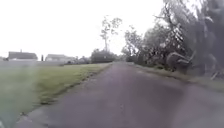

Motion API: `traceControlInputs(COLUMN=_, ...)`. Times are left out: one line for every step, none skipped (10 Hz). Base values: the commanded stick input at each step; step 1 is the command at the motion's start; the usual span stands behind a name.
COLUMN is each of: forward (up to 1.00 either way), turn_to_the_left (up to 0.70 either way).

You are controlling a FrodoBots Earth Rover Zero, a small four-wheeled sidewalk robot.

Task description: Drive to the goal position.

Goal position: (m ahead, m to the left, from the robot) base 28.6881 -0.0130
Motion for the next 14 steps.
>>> traceControlInputs(forward=0.85, turn_to_the_left=0.00)
traceControlInputs(forward=0.85, turn_to_the_left=0.00)
traceControlInputs(forward=0.85, turn_to_the_left=0.00)
traceControlInputs(forward=0.85, turn_to_the_left=0.00)
traceControlInputs(forward=0.85, turn_to_the_left=0.00)
traceControlInputs(forward=0.85, turn_to_the_left=0.00)
traceControlInputs(forward=0.85, turn_to_the_left=0.00)
traceControlInputs(forward=0.85, turn_to_the_left=0.00)
traceControlInputs(forward=0.85, turn_to_the_left=0.00)
traceControlInputs(forward=0.85, turn_to_the_left=0.00)
traceControlInputs(forward=0.85, turn_to_the_left=0.00)
traceControlInputs(forward=0.85, turn_to_the_left=0.00)
traceControlInputs(forward=0.85, turn_to_the_left=0.00)
traceControlInputs(forward=0.85, turn_to_the_left=0.00)
